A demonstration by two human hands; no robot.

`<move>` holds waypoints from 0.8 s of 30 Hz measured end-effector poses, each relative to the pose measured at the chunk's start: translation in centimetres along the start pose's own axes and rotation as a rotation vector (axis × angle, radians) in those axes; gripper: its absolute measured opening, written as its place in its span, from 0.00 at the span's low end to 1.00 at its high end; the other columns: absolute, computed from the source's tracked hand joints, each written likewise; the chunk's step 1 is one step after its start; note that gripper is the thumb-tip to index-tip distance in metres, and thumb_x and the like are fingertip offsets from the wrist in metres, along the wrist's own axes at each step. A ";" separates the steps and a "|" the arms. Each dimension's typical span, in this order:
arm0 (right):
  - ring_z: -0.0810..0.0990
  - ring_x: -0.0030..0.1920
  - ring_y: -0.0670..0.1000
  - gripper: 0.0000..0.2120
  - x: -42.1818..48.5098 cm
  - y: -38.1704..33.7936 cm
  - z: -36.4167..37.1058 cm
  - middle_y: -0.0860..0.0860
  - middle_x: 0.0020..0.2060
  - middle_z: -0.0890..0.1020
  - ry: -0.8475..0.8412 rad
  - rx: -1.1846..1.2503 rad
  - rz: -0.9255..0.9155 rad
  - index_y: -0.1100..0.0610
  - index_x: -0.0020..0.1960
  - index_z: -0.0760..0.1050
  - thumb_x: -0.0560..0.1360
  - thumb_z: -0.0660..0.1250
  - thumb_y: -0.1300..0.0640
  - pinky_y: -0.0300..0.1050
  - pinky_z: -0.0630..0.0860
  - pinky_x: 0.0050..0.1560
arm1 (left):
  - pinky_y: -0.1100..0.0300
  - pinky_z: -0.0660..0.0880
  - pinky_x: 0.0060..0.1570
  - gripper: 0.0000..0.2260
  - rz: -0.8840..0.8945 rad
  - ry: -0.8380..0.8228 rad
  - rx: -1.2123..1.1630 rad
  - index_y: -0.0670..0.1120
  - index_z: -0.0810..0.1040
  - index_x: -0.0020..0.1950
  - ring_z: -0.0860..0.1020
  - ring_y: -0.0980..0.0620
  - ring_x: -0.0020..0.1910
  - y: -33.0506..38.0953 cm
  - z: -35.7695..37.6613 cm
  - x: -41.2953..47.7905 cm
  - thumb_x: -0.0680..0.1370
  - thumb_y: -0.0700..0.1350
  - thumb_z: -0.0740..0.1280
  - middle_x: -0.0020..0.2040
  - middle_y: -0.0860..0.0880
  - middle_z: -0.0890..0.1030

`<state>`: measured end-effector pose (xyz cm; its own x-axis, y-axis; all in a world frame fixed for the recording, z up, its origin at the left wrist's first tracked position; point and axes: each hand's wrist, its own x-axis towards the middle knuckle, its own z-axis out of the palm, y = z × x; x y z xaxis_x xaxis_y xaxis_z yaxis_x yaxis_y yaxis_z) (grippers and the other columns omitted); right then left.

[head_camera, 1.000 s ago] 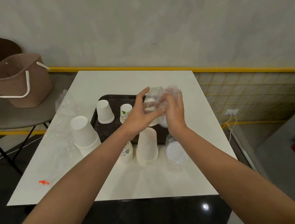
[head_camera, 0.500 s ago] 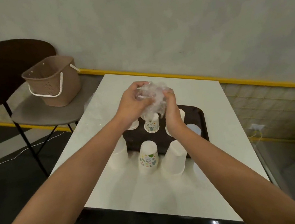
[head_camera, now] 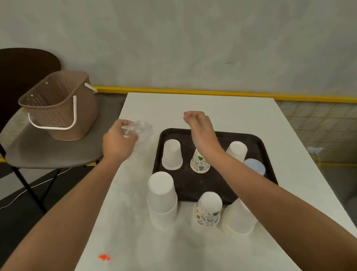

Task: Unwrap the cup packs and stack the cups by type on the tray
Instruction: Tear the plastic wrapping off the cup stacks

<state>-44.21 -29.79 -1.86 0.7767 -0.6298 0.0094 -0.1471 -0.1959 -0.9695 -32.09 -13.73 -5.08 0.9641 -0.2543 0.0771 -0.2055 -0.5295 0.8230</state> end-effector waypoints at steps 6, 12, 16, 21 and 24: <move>0.71 0.63 0.50 0.14 2.4 0.7 2.4 0.51 0.63 0.71 -0.124 -0.178 0.054 0.52 0.61 0.70 0.77 0.62 0.50 0.46 0.69 0.64 | 0.59 0.69 0.41 0.15 0.009 -0.090 0.212 0.45 0.72 0.60 0.74 0.48 0.46 -3.0 1.8 0.7 0.75 0.38 0.68 0.54 0.43 0.78; 0.72 0.61 0.50 0.16 3.2 2.0 4.1 0.51 0.62 0.74 -0.206 -0.244 0.127 0.52 0.60 0.71 0.75 0.65 0.48 0.48 0.70 0.64 | 0.55 0.72 0.47 0.18 -0.013 -0.201 0.289 0.44 0.70 0.61 0.77 0.44 0.53 -5.4 2.8 0.8 0.73 0.38 0.71 0.57 0.42 0.78; 0.72 0.61 0.49 0.11 3.0 2.6 4.4 0.51 0.61 0.73 -0.212 -0.243 0.151 0.47 0.55 0.71 0.74 0.65 0.48 0.50 0.69 0.65 | 0.56 0.72 0.46 0.20 -0.034 -0.242 0.315 0.45 0.69 0.62 0.76 0.44 0.54 -5.8 3.2 0.4 0.73 0.39 0.71 0.59 0.42 0.77; 0.72 0.61 0.49 0.09 2.7 2.7 4.4 0.51 0.60 0.73 -0.202 -0.246 0.152 0.46 0.53 0.70 0.74 0.65 0.47 0.51 0.69 0.65 | 0.55 0.73 0.49 0.25 -0.027 -0.231 0.280 0.47 0.69 0.64 0.75 0.45 0.56 -5.4 3.0 0.1 0.71 0.47 0.74 0.59 0.42 0.76; 0.72 0.61 0.49 0.10 2.3 2.6 3.9 0.51 0.62 0.73 -0.198 -0.243 0.148 0.49 0.55 0.71 0.75 0.65 0.48 0.48 0.69 0.64 | 0.52 0.75 0.51 0.25 -0.006 -0.168 0.263 0.47 0.69 0.65 0.73 0.43 0.59 -4.8 2.6 -0.1 0.71 0.50 0.73 0.59 0.41 0.76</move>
<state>-40.41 -28.88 -5.32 0.8364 -0.5111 -0.1980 -0.3902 -0.3016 -0.8700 -31.67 -13.24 -10.52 0.9285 -0.3692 -0.0400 -0.2571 -0.7169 0.6480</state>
